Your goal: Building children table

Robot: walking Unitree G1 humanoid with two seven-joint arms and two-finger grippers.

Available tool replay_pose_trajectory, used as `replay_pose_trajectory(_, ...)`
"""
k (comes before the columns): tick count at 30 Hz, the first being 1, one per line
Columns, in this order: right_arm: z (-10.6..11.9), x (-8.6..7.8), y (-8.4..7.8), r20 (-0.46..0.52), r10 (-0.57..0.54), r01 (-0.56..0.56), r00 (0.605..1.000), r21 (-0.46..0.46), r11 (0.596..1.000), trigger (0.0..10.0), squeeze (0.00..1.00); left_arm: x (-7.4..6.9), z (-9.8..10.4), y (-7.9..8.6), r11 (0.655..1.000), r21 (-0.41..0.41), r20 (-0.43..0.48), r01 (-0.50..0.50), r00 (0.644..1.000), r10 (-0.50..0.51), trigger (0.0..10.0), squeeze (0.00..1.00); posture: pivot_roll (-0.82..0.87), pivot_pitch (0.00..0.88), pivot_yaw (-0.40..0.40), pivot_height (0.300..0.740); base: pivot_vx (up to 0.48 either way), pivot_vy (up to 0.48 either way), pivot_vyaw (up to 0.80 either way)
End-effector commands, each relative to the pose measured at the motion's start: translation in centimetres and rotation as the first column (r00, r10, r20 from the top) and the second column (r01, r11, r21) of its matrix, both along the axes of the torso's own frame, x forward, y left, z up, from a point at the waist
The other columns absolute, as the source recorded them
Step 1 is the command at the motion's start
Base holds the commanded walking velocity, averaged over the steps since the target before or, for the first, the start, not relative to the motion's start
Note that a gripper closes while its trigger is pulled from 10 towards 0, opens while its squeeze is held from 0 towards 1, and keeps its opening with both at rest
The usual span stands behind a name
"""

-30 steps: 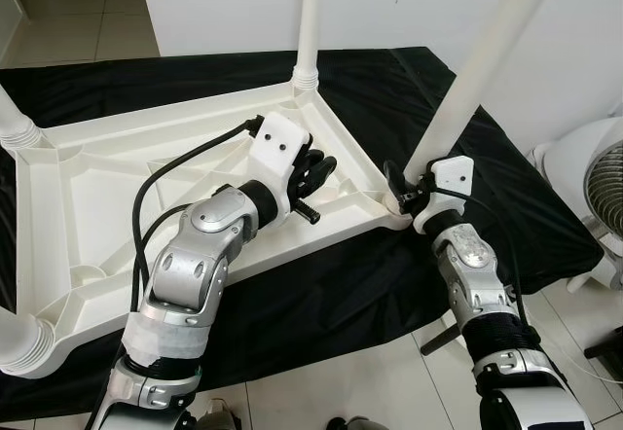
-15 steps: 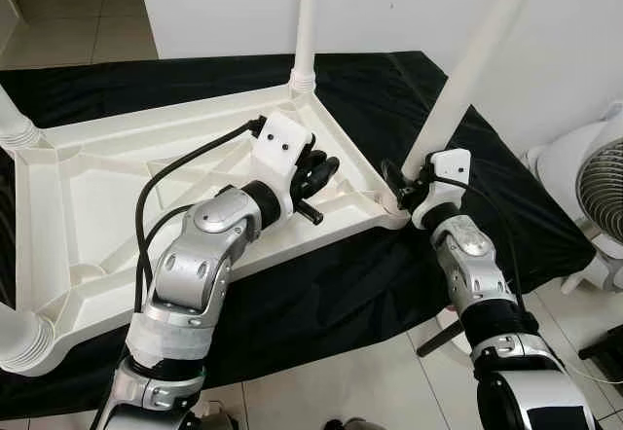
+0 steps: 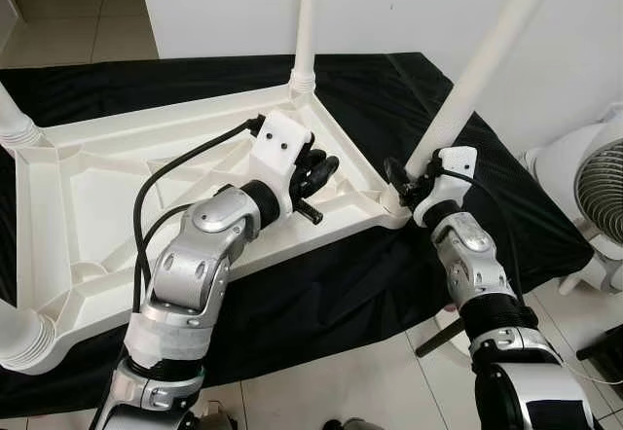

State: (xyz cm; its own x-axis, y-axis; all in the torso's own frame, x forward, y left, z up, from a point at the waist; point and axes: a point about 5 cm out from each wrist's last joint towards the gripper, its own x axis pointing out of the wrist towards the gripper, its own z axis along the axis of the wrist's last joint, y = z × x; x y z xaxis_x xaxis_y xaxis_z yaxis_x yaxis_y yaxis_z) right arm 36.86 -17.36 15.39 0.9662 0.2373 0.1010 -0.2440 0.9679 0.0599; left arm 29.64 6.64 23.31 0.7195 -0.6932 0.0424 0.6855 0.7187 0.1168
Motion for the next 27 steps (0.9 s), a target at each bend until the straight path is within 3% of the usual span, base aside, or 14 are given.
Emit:
replay_pose_trajectory(1, -4.1, -0.9, -1.1, -0.207, -0.061, 0.069, 0.976, 0.029, 0.997, 10.0, 0.0, 0.1, 0.2, 0.2, 0.997, -0.01, 0.008, -0.074, 0.997, 0.074, 10.0, 0.0, 0.12, 0.101, -0.056, 0.74, 0.0, 0.0, 0.0)
replay_pose_trajectory(10, -4.4, -1.1, -0.6, -0.186, -0.05, 0.05, 0.981, -0.005, 0.999, 10.0, 0.0, 0.1, 0.3, 0.2, 0.997, -0.012, 0.011, -0.073, 0.997, 0.073, 10.0, 0.0, 0.12, 0.1, -0.057, 0.74, 0.0, 0.0, 0.0)
replay_pose_trajectory(14, -4.6, -0.8, 0.5, -0.24, 0.042, -0.067, 0.97, -0.097, 0.993, 10.0, 0.0, 0.1, 0.5, 0.3, 0.997, -0.017, 0.013, -0.077, 0.997, 0.077, 10.0, 0.0, 0.12, 0.098, -0.054, 0.74, 0.0, 0.0, 0.0)
replay_pose_trajectory(27, -4.3, -0.3, 0.6, -0.259, 0.094, -0.14, 0.961, -0.167, 0.976, 10.0, 0.0, 0.0, 0.6, 0.2, 0.996, -0.022, 0.017, -0.081, 0.996, 0.082, 10.0, 0.0, 0.12, 0.086, -0.063, 0.74, 0.0, 0.0, 0.0)
